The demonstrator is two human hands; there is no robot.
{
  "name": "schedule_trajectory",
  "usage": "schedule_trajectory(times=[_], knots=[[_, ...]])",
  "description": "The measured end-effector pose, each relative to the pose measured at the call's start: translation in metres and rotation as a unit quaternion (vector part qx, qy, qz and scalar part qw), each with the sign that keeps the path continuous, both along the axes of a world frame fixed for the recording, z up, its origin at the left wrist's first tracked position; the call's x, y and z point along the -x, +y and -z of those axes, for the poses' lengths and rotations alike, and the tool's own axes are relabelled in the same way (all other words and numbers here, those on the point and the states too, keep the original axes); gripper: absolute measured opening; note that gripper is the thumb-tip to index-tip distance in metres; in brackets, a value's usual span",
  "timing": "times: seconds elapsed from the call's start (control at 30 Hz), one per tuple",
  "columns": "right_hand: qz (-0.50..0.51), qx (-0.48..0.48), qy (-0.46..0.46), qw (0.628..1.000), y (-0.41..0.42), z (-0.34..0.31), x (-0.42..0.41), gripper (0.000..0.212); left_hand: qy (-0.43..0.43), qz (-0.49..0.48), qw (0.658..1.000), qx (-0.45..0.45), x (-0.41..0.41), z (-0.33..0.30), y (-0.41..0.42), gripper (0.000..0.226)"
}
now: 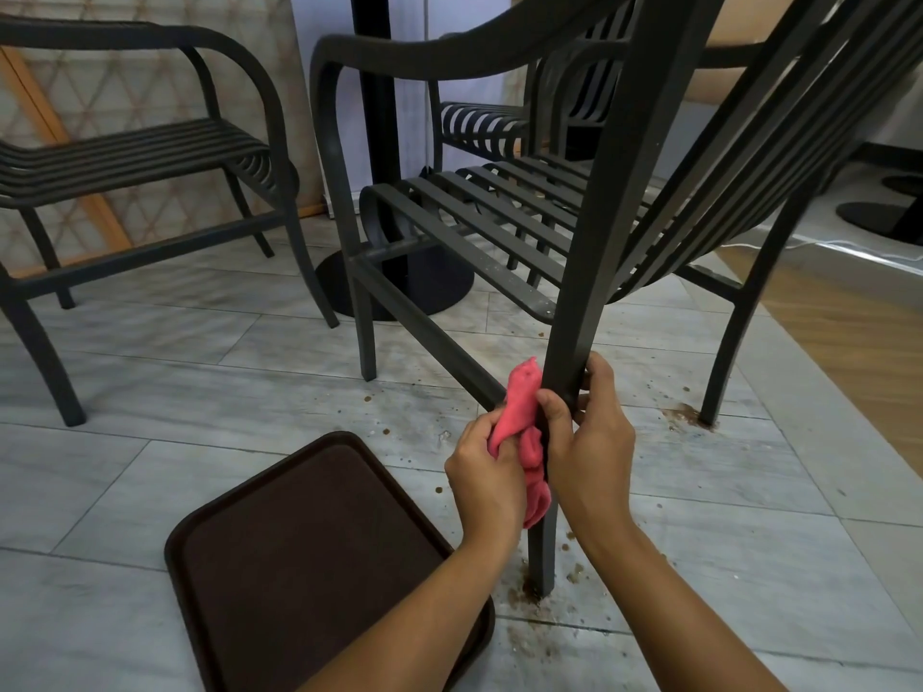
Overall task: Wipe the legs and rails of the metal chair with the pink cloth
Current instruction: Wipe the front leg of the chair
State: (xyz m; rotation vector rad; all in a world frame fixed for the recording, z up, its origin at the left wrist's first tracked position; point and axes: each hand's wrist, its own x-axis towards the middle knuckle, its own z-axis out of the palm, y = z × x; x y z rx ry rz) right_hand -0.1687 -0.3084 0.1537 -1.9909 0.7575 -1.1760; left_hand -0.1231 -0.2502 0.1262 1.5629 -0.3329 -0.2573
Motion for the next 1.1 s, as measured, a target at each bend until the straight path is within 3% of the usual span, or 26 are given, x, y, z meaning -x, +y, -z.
schedule_trajectory(times=[0.37, 0.6, 0.7, 0.9, 1.1], knots=[[-0.018, -0.006, -0.007, 1.0, 0.0, -0.002, 0.002, 0.034, 0.037, 0.047, 0.998, -0.001, -0.006, -0.013, 0.014, 0.016], [-0.03, -0.004, -0.006, 1.0, 0.001, -0.005, 0.005, 0.034, -0.096, 0.037, 0.995, 0.01, -0.031, -0.035, 0.015, 0.012], [-0.034, -0.005, -0.006, 0.999, 0.001, -0.006, 0.006, 0.035, -0.122, 0.087, 0.988, -0.021, -0.038, -0.039, 0.008, 0.017], [-0.03, -0.008, -0.001, 1.0, 0.001, -0.005, 0.005, 0.036, -0.122, 0.225, 0.951, -0.171, -0.041, -0.021, -0.005, 0.027], [-0.025, -0.007, -0.004, 1.0, 0.002, -0.006, 0.005, 0.036, -0.128, 0.256, 0.944, -0.167, -0.039, -0.03, 0.004, 0.022]])
